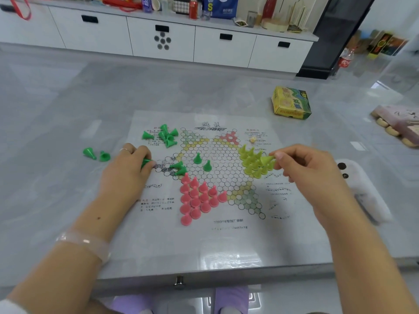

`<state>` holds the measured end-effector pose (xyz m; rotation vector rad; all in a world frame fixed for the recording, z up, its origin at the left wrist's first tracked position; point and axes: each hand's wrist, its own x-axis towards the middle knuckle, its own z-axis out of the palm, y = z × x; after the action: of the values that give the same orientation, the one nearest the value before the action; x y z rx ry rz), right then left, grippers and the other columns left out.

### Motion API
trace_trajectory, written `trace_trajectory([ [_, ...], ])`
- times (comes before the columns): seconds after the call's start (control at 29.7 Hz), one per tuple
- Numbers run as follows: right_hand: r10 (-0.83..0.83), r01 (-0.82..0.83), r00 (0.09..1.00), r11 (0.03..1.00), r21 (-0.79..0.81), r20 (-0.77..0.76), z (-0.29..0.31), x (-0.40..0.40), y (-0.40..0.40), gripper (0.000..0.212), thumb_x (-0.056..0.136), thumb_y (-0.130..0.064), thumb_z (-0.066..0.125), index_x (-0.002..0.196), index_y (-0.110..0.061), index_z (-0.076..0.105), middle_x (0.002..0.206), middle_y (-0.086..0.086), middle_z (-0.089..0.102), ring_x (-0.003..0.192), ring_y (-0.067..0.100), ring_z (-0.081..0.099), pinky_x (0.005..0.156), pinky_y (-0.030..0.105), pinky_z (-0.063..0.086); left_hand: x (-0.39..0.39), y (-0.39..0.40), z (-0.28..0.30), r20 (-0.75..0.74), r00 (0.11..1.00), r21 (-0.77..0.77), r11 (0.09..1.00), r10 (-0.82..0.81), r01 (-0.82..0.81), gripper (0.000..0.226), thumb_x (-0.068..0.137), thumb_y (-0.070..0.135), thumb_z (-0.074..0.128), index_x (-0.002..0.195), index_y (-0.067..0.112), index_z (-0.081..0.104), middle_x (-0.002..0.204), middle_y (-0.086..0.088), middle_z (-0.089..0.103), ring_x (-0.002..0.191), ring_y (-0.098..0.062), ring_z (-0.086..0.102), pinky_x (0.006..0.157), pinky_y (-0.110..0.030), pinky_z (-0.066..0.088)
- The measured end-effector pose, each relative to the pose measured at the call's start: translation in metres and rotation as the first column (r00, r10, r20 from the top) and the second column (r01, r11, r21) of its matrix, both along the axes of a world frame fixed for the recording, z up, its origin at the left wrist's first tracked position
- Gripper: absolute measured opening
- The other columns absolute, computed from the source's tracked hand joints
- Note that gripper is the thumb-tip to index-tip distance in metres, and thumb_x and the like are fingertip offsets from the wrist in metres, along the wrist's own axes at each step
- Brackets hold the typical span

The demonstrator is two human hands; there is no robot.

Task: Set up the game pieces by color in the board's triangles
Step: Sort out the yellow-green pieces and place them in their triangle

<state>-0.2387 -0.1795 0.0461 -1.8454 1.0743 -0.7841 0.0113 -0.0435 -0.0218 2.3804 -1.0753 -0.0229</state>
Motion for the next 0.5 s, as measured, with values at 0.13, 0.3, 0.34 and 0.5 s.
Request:
trace_trajectory([
  [0.13,-0.023,0.007,0.981,0.996,-0.085,-0.193,-0.013,-0.003,-0.006,0.017,0.086,-0.019,0.061,0.07,-0.024,0.065,0.06,-0.012,0.059,0.049,-0.008,0.049,0.054,0.016,0.035,0.006,0.001,-0.002,-0.013,1.0,-0.033,0.999,-0.01,0.01,0.014,0.086,0.017,0.06,0.094,0.006,0.06,0.089,-0.007,0.042,0.078,-0.028,0.045,0.069,-0.033,0.034],
  [0.3,0.022,-0.067,0.949,0.989,-0.133,-0.316,-0.019,0.003,-0.011,0.013,0.084,-0.018,0.063,0.071,-0.018,0.066,0.057,-0.012,0.054,0.049,-0.009,0.048,0.048,0.004,0.035,0.016,0.004,0.002,-0.001,0.998,-0.042,0.998,-0.056,0.056,0.014,0.083,0.015,0.064,0.093,0.005,0.064,0.087,-0.013,0.051,0.082,-0.024,0.043,0.073,-0.029,0.03],
  [0.34,0.016,-0.071,0.944,0.985,-0.157,-0.329,-0.019,0.005,-0.012,0.013,0.084,-0.018,0.063,0.071,-0.017,0.066,0.057,-0.012,0.053,0.05,-0.01,0.048,0.048,0.003,0.035,0.017,0.005,0.003,0.007,0.998,-0.046,0.997,-0.069,0.069,0.014,0.083,0.015,0.063,0.093,0.005,0.064,0.086,-0.013,0.052,0.082,-0.023,0.043,0.073,-0.027,0.027],
  [0.5,-0.012,-0.069,0.933,0.975,-0.211,-0.36,-0.023,0.018,-0.016,0.012,0.085,-0.019,0.062,0.074,-0.016,0.068,0.058,-0.013,0.052,0.052,0.002,0.047,0.048,0.003,0.035,0.016,0.003,0.003,0.017,0.994,-0.032,0.993,-0.112,0.113,0.012,0.085,0.012,0.061,0.095,0.008,0.065,0.087,-0.008,0.051,0.083,-0.019,0.041,0.075,-0.026,0.027],
])
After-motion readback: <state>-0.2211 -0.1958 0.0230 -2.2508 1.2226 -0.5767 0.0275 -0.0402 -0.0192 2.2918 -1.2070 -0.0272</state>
